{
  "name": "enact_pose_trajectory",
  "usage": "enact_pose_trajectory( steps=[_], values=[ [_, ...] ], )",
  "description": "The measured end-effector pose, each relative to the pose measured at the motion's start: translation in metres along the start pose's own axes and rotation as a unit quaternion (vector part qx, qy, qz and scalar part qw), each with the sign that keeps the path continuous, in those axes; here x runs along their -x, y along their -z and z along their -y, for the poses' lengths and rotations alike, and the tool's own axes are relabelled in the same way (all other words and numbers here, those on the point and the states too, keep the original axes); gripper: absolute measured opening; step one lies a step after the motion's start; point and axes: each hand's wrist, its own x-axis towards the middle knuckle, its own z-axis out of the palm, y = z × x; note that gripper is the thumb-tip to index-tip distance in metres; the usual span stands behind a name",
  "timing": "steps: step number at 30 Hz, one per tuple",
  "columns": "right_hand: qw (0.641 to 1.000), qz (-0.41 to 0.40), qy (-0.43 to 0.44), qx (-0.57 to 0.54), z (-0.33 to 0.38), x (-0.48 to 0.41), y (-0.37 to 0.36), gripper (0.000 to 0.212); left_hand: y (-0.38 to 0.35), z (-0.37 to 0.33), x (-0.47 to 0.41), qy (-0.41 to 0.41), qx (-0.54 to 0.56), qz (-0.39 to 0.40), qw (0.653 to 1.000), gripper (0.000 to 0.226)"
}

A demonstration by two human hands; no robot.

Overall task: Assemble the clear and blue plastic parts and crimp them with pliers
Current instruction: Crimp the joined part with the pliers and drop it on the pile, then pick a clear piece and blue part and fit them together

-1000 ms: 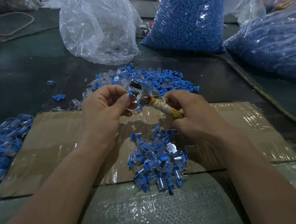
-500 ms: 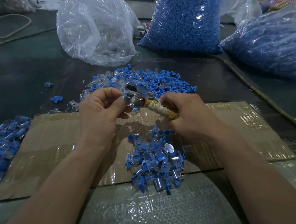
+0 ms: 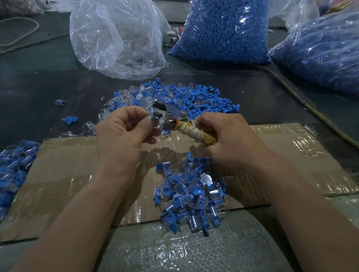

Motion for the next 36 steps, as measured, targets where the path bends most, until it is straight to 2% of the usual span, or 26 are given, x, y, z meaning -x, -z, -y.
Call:
enact_pose_trajectory(
  steps=[3,9,14,18,21,25,31,33,36],
  values=[
    [1.0,-0.003,0.001,-0.006,-0.001,0.0,-0.002,0.028,0.0,0.001,0.0,0.006,0.0,0.0,1.0,0.013],
    [1.0,-0.019,-0.004,-0.011,-0.007,-0.002,-0.002,0.038,0.001,0.002,-0.004,0.029,0.003,-0.008,1.0,0.015],
    [0.998,-0.046,-0.042,0.012,-0.017,-0.002,0.007,0.038,0.007,-0.003,-0.006,0.07,0.043,-0.027,0.996,0.008],
    [0.997,-0.031,-0.055,0.048,-0.024,-0.001,0.013,0.046,0.009,-0.009,-0.001,0.099,0.025,0.092,0.991,0.008],
    [0.996,0.006,-0.054,0.071,-0.025,-0.003,0.012,0.052,0.007,-0.011,0.003,0.121,-0.014,0.187,0.975,0.012],
    [0.996,0.021,-0.057,0.061,-0.027,-0.003,0.013,0.056,0.005,-0.013,0.005,0.135,-0.037,0.279,0.95,0.006],
    [0.993,0.076,-0.068,0.052,-0.031,-0.002,0.014,0.068,0.005,-0.01,0.005,0.123,-0.053,0.351,0.927,0.007],
    [0.992,0.089,-0.073,0.049,-0.033,-0.001,0.013,0.073,0.007,-0.011,0.006,0.12,-0.042,0.342,0.931,0.012],
    [0.991,0.095,-0.084,0.041,-0.034,-0.002,0.014,0.074,0.011,-0.009,0.003,0.14,0.0,0.239,0.961,0.016]
  ],
)
